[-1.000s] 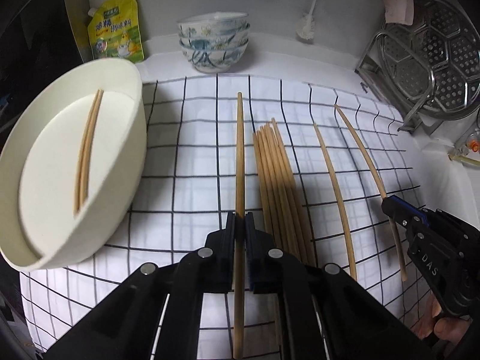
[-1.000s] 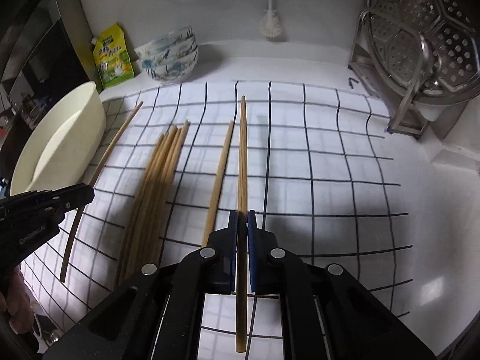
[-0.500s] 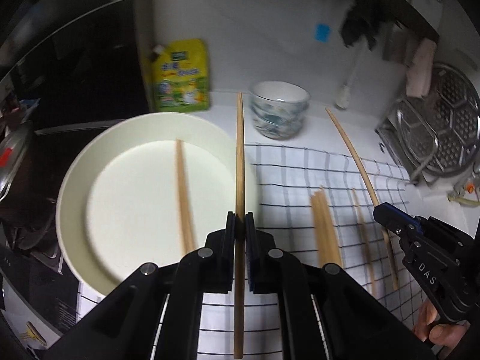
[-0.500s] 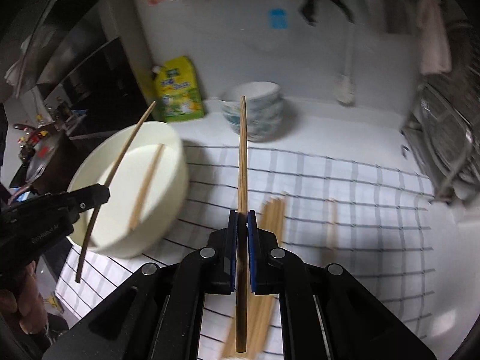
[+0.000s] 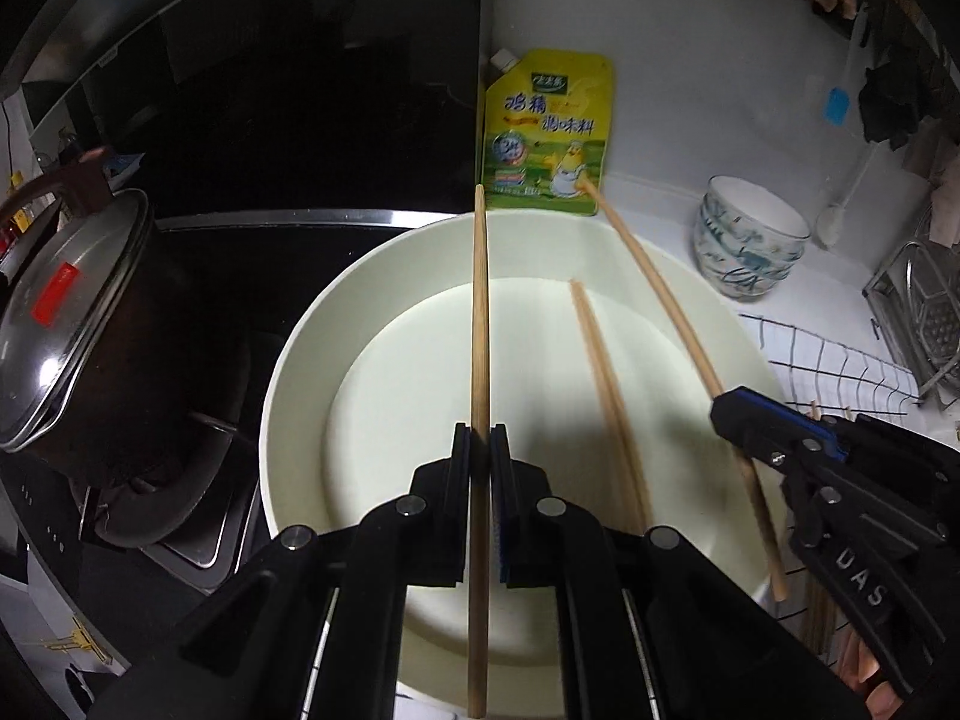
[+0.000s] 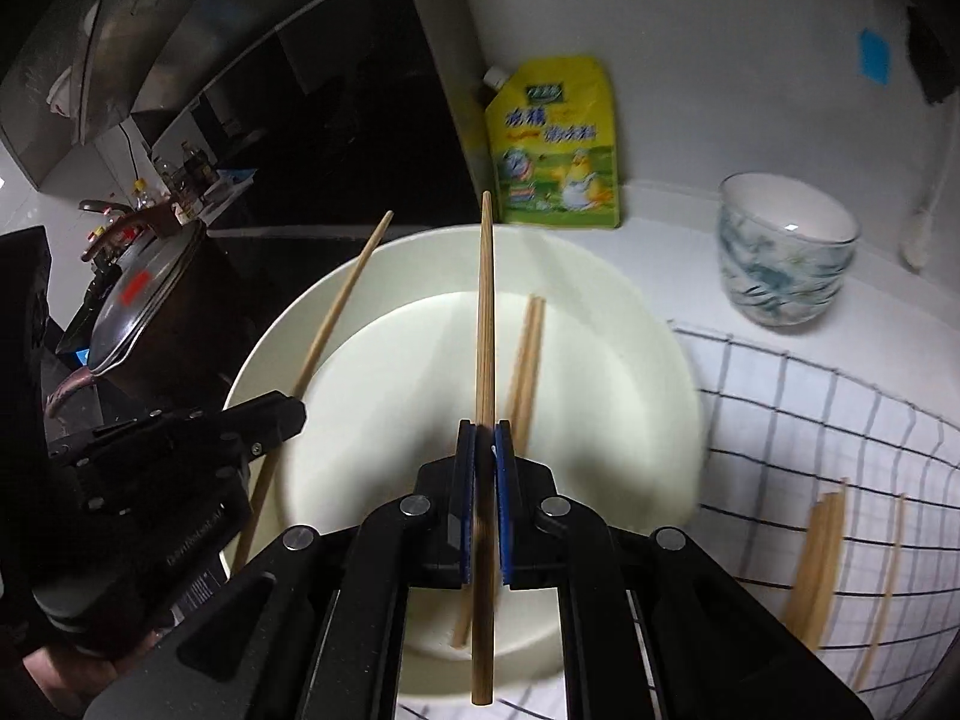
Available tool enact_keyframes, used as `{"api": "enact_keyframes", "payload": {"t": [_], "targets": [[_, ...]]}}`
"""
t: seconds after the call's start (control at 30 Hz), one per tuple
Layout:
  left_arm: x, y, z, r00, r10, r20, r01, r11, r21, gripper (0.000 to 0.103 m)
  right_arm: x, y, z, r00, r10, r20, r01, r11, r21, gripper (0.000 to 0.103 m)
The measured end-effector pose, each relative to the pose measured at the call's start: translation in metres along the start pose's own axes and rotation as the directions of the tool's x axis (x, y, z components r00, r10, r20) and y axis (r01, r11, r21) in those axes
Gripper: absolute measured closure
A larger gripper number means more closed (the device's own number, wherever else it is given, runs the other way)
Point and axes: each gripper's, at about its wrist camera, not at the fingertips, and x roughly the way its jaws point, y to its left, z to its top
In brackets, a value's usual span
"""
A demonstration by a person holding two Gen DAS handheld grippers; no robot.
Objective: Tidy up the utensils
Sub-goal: 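Lift and carry both held chopsticks over the white basin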
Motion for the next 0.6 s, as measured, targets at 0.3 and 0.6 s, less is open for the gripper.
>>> {"api": "enact_keyframes", "payload": {"t": [0.3, 0.6], "targets": [[0.043, 0.019, -0.003, 0.996, -0.029, -0.083, 0.032, 0.999, 0.029, 0.096, 0.053, 0.008, -0.009, 0.993, -0.008, -0.114, 0.017, 0.997, 0.078, 0.097], [0.051, 0.021, -0.003, 0.993, -0.052, -0.106, 0.054, 0.998, 0.018, 0.094, 0.058, 0.006, -0.012, 0.993, -0.036, -0.116, 0.048, 0.993, 0.109, 0.097]]}}
